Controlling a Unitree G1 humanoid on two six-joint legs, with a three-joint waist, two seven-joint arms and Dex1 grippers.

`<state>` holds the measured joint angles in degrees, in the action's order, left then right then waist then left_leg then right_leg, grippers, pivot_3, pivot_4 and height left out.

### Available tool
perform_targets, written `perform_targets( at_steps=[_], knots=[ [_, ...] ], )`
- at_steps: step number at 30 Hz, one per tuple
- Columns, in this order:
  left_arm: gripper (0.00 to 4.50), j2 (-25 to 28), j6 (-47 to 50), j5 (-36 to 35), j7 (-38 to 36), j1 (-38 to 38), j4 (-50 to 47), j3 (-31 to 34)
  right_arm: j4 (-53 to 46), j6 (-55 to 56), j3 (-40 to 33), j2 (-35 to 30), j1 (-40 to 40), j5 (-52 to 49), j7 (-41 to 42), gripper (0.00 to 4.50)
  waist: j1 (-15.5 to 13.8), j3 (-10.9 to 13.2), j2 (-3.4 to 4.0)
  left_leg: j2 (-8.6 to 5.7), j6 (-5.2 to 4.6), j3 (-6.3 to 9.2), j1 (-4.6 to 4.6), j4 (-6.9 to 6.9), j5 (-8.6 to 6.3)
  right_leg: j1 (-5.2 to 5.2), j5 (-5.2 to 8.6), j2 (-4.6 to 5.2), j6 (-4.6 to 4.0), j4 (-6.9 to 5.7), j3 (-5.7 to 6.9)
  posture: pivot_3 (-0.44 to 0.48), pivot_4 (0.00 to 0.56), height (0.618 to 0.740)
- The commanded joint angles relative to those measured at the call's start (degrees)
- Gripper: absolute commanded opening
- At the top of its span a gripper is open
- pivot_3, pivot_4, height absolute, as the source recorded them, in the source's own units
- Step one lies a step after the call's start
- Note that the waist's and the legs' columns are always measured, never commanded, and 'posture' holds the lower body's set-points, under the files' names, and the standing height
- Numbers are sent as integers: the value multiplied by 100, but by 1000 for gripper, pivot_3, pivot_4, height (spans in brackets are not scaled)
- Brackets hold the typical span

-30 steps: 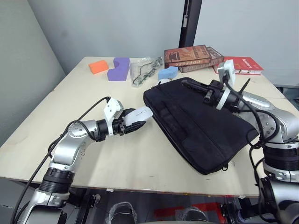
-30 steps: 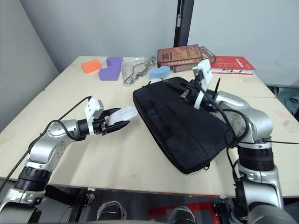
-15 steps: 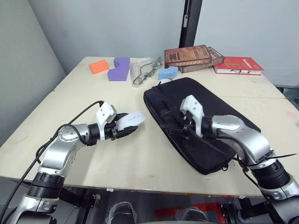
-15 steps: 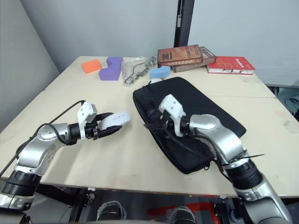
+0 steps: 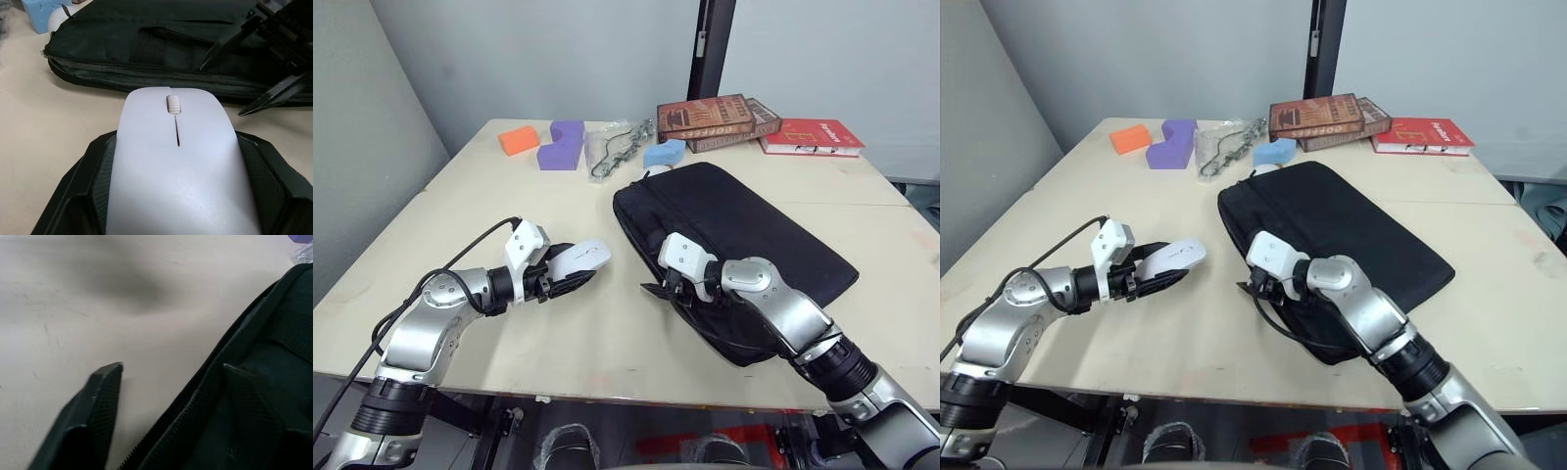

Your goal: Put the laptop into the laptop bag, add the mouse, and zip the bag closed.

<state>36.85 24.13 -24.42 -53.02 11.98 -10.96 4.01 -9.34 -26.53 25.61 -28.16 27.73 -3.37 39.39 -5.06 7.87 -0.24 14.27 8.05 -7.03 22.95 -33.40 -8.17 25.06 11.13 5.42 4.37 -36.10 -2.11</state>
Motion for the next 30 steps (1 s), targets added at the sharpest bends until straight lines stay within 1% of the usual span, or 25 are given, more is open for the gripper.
perform_targets(
  at_steps=[1, 3, 7, 12, 16, 19, 22, 24, 25, 26, 29, 30],
  knots=[
    [2866, 101, 33, -125, 40, -31, -277, 193, 30, 80, -170, 79, 28, 132, -61, 1888, 1, 0, 0, 0, 0, 0, 0, 0, 0, 0, 0, 0, 0, 0, -1, 0, 150, 734],
    [2866, 114, 46, -135, 45, -33, -282, 197, 92, 54, -220, 127, 57, 179, -105, 1183, 5, 0, 0, 0, 0, 0, -1, -1, 0, -1, 0, 0, 0, -1, -1, 0, 150, 734],
    [2866, 96, 88, -184, 89, 0, -253, 223, 119, 72, -365, 195, 66, 174, -88, 30, 18, 0, 0, 0, 0, 0, -2, -2, 0, -1, 0, 0, 0, -3, -1, 0, 150, 734],
    [2866, 67, 85, -198, 109, 35, -233, 201, 30, 26, -467, 190, 86, 209, -44, 30, 27, 0, 0, 0, 0, 0, -2, -2, 0, -1, 0, 0, 0, -3, -1, 0, 150, 734],
    [2866, 39, 46, -186, 103, 66, -182, 162, -436, -117, -472, 124, 67, 146, 105, 30, 38, 0, 1, 0, 0, 0, -1, -2, 0, -1, 0, 0, 0, -3, -1, 0, 150, 734],
    [2866, 31, 18, -176, 93, 59, -146, 159, -677, -400, -489, 210, 43, 208, -68, 815, 45, 0, 0, 0, 0, 0, -2, -1, 0, -1, 0, -1, 0, -2, 0, 0, 150, 734],
    [2866, 15, 57, -209, 126, -14, -220, 181, -851, -530, -382, 257, -29, 393, -249, 1859, 47, 0, 0, 0, 0, 0, -2, -1, 0, -1, 0, -1, 0, -3, -1, 0, 150, 734],
    [2866, 2, 102, -232, 172, -127, -296, 202, -925, -523, -276, 271, -107, 681, -489, 2496, 48, 0, 0, 0, 0, 0, -3, -2, 0, -2, 0, -1, 0, -3, -1, 0, 150, 734],
    [2866, 1, 133, -250, 197, -182, -337, 217, -964, -517, -222, 265, -143, 821, -583, 2918, 48, 0, 0, 0, 0, 0, -3, -2, 0, -3, 0, -1, 0, -3, -1, 0, 150, 734],
    [2866, 7, 178, -282, 218, -246, -398, 242, -1019, -460, -116, 206, -170, 1033, -656, 3166, 52, 0, 0, 0, 1, 0, -3, -1, 0, -3, 0, -1, 0, -2, -1, 0, 150, 734],
    [2866, 62, 292, -377, 282, -419, -571, 307, -1155, -281, 191, 109, -297, 1625, -858, 4225, 55, 0, 1, 0, 2, 0, -2, 0, 0, -1, 0, -1, 0, -1, 0, 0, 150, 734],
    [2866, 80, 334, -405, 306, -464, -622, 320, -1166, -214, 300, 129, -347, 1847, -983, 4463, 56, 0, 1, 1, 3, 0, -3, 1, 0, -1, 0, -1, 1, -1, 0, 0, 150, 734]
  ],
)
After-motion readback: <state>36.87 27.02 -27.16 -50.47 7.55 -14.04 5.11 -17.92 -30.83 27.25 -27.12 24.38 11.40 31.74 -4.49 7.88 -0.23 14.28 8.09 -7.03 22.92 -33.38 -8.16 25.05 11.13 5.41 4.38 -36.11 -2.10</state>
